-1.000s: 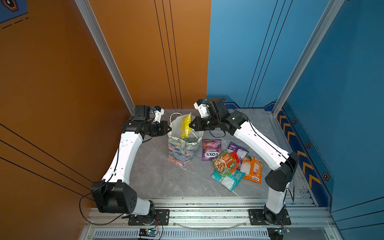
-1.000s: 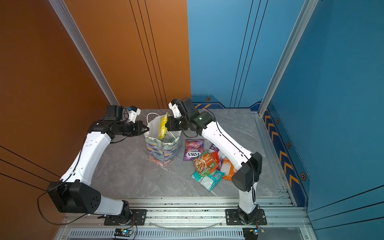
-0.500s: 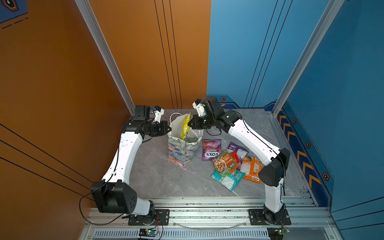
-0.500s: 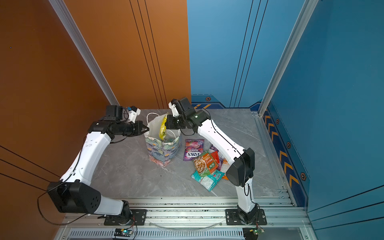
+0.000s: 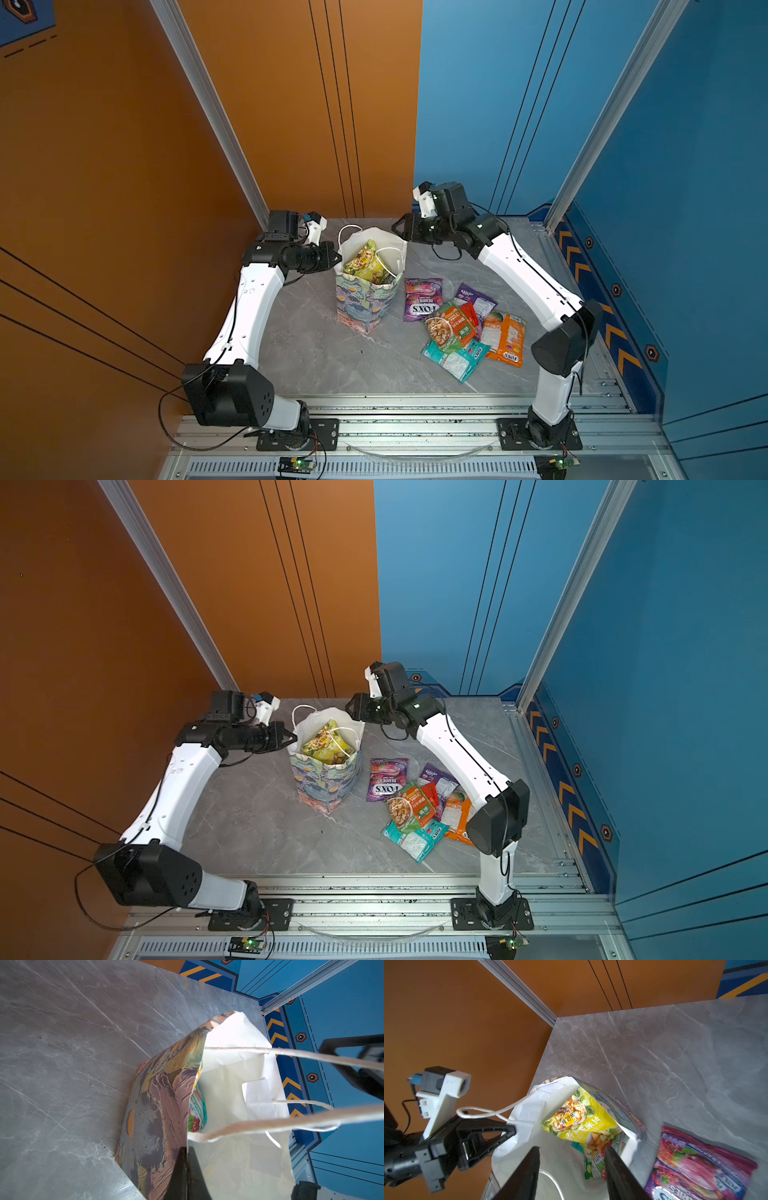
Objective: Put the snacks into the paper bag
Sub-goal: 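Open the right gripper to release the yellow packet into the bag, then move the right gripper down to the teal packet in the pile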
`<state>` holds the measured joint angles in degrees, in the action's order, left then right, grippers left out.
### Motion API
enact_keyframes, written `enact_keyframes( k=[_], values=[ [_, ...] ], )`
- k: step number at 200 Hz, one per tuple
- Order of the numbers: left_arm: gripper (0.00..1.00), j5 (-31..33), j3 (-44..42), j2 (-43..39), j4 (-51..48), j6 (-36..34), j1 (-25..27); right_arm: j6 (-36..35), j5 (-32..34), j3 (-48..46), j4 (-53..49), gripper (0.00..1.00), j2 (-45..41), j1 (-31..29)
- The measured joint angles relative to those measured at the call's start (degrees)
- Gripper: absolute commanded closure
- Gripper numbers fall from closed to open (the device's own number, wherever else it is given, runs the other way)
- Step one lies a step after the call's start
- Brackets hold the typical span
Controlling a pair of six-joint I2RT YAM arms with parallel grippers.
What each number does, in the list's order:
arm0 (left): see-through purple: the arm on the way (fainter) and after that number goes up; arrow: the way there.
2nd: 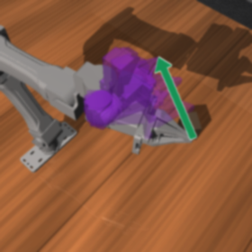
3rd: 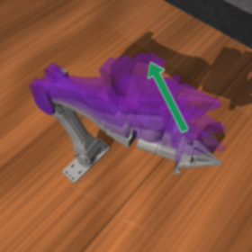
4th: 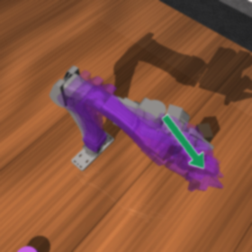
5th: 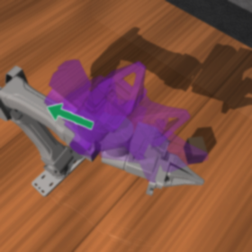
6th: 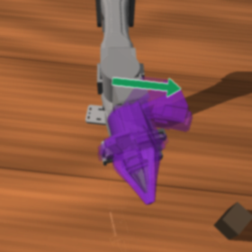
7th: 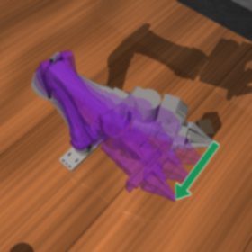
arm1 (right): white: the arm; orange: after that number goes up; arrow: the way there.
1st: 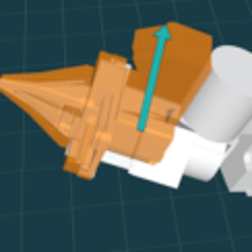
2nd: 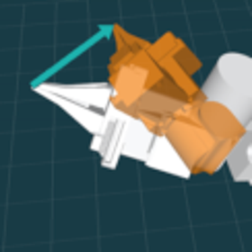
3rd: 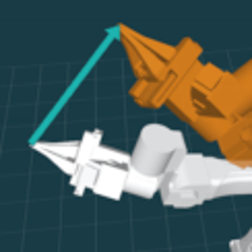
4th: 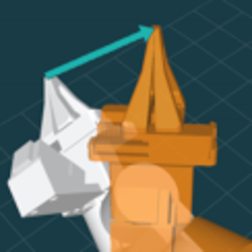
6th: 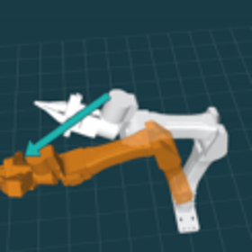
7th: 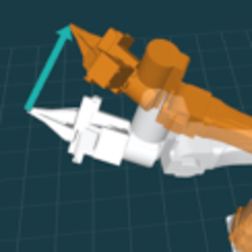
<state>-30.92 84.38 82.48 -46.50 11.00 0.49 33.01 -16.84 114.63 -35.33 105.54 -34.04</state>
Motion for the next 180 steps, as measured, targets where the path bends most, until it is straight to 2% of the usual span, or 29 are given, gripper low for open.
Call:
enact_keyframes(
  k=[41,59,74,131,180],
  values=[
    [1.0,-0.02,0.0,0.0,-0.02,0.0,-0.07,-0.07,3.82,-15.39,4.57,0.3,-14.25,2.95],
    [1.0,-0.02,0.0,0.0,0.0,0.0,-0.07,0.42,5.68,-23.32,6.08,0.29,-19.32,4.22],
    [1.0,-0.02,0.0,0.0,0.0,0.0,-0.07,0.74,7.56,-30.03,6.67,0.22,-22.47,4.96],
    [1.0,-0.02,-0.02,0.0,0.0,0.02,-0.07,7.43,11.85,-57.27,7.45,0.21,-35.1,9.33],
    [1.0,-0.02,-0.26,-0.02,0.04,0.63,-0.07,13.64,12.2,-69.48,8.04,0.23,-45.09,9.57]
  ],
)
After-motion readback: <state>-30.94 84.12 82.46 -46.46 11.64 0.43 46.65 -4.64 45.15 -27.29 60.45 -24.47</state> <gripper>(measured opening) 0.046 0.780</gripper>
